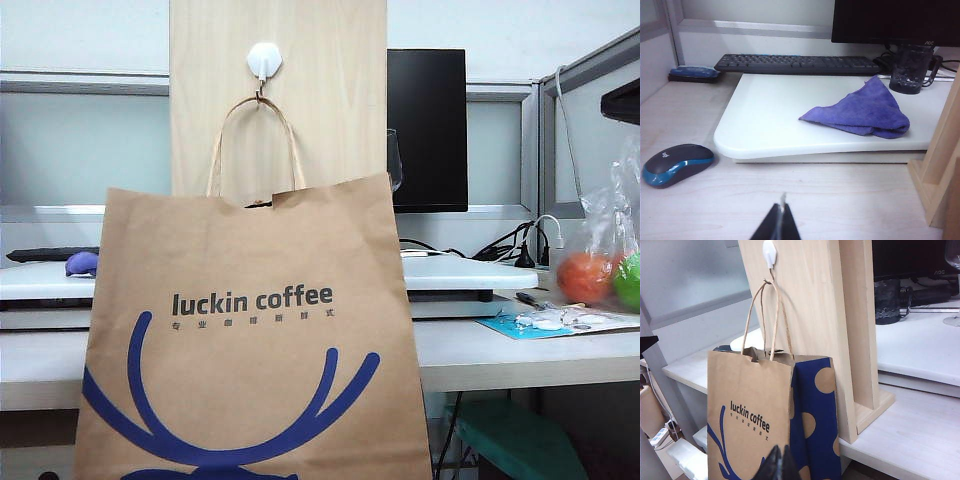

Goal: Pick up the paper bag and hang it on the hook.

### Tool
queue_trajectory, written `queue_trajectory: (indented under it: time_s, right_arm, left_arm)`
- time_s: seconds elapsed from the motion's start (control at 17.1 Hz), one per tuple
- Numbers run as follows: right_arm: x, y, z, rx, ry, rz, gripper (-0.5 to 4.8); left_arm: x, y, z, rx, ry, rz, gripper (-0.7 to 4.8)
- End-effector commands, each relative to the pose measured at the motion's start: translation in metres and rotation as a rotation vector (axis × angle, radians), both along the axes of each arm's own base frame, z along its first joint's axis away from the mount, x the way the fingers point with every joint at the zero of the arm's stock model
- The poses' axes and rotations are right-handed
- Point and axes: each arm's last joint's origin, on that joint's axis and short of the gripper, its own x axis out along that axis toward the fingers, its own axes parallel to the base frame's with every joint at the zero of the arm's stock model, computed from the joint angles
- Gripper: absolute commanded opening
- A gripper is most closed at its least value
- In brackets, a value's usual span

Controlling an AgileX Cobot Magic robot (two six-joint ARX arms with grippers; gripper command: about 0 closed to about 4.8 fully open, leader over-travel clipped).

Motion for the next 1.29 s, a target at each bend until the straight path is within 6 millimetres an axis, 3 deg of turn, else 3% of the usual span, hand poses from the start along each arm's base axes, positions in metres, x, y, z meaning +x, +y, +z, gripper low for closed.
queue_trajectory:
  time_s: [0.06, 0.82, 0.94, 1.17, 1.29]
  right_arm:
    - [0.0, 0.0, -0.001, 0.0, -0.005, 0.001, 0.0]
    - [0.0, 0.0, -0.001, -0.029, -0.033, -0.007, 0.0]
    - [0.003, -0.004, -0.001, -0.14, -0.128, -0.155, 0.0]
    - [0.009, -0.017, -0.002, -0.151, -0.083, -0.644, 0.0]
    - [0.009, -0.02, -0.002, -0.154, -0.069, -0.73, 0.0]
  left_arm:
    - [0.0, 0.0, 0.001, 0.001, -0.008, -0.005, -0.06]
    - [0.0, 0.0, 0.001, 0.001, -0.008, -0.005, -0.06]
    - [0.0, 0.0, 0.001, 0.001, -0.008, -0.005, -0.06]
    - [0.0, 0.0, 0.001, 0.001, -0.008, -0.005, -0.06]
    - [0.0, 0.0, 0.001, 0.001, -0.008, -0.005, -0.06]
